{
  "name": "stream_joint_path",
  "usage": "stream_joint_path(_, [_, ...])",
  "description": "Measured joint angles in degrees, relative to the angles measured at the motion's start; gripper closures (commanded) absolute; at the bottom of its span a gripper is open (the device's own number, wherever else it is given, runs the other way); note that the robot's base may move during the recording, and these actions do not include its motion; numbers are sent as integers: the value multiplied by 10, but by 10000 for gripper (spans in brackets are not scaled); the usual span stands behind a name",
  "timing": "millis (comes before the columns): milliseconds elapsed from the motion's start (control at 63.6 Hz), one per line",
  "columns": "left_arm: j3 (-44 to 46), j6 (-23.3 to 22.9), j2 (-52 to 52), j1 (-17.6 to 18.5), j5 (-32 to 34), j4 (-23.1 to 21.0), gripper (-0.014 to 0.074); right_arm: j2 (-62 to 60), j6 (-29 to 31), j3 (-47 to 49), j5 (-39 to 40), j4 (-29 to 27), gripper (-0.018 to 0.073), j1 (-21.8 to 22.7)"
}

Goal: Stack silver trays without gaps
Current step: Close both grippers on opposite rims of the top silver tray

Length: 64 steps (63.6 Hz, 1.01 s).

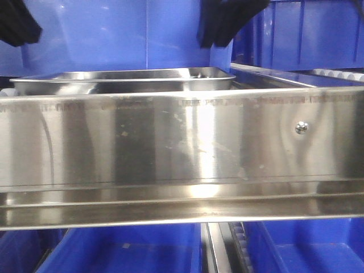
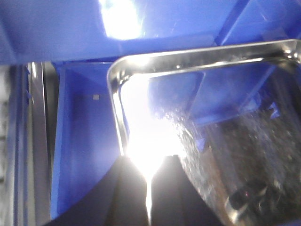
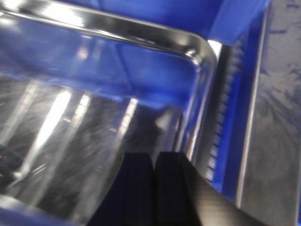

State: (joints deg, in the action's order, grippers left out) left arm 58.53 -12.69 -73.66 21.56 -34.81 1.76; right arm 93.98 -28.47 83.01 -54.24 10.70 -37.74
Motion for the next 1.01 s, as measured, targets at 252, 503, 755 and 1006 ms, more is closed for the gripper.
stream_joint_path(252, [33, 4, -38, 0, -7, 1, 239, 32, -1, 25, -41, 26, 637, 3])
stream_joint_path(503, [52, 4, -55, 0, -23, 1, 237, 32, -1, 26, -41, 27, 524, 8])
stream_joint_path(755, [53, 4, -56, 0, -28, 1, 237, 32, -2, 25, -34, 29, 330, 8])
stream_joint_path(1006, [53, 5, -56, 0, -23, 25, 237, 32, -28, 25, -20, 29, 288, 8])
